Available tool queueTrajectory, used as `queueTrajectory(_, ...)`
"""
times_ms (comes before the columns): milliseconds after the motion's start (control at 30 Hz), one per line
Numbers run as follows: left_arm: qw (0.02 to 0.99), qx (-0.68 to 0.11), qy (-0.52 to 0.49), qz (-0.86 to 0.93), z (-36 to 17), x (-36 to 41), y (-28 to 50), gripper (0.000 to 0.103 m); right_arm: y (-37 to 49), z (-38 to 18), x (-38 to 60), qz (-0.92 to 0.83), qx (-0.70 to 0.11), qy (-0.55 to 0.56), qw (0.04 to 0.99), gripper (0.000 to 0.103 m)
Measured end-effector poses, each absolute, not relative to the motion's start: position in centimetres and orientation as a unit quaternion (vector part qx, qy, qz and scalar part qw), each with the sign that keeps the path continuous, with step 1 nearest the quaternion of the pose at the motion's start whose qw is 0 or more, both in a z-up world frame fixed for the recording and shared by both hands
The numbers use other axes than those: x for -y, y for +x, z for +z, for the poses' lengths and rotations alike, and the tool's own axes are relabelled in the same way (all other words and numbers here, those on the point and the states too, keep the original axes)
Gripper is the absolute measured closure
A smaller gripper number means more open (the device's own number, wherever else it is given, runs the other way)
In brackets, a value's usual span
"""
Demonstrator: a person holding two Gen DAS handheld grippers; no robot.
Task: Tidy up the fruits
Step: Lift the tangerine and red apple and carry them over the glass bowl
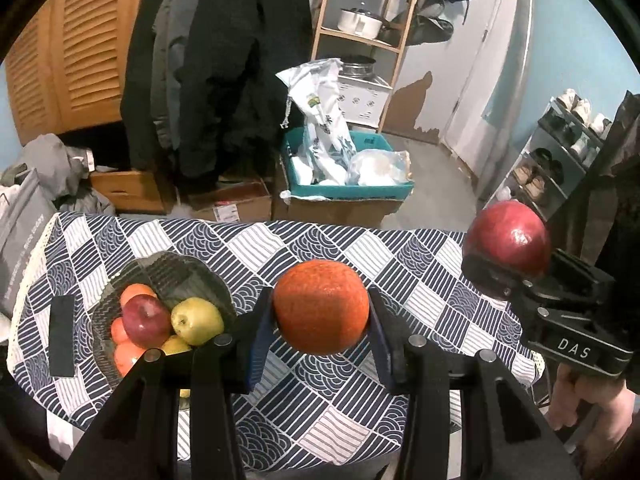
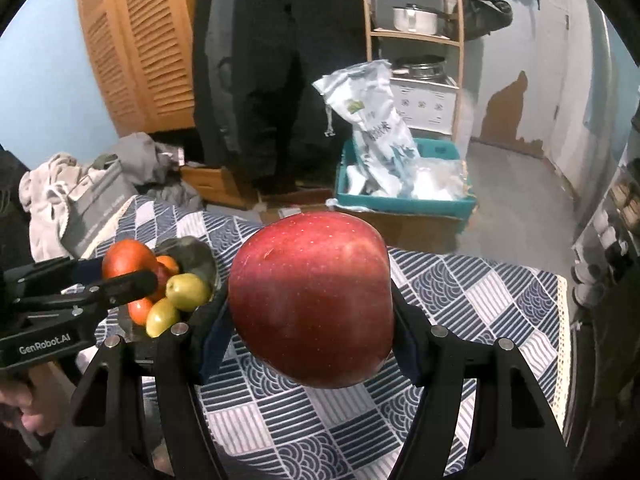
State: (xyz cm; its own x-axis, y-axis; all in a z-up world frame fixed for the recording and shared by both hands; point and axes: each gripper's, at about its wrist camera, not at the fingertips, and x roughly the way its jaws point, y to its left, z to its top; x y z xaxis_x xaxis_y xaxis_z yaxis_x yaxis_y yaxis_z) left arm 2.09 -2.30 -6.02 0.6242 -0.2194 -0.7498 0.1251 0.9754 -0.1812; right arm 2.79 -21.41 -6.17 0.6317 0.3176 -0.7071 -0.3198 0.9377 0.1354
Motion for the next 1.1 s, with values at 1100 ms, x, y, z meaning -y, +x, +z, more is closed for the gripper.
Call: queueTrajectory(1100,0.877,-0.467,-0.11,0.036,-12.4,-11.4,2.7,0.058,7.5,-9.7,7.9,0.275,-0.436,-0.018,0.856,0.035)
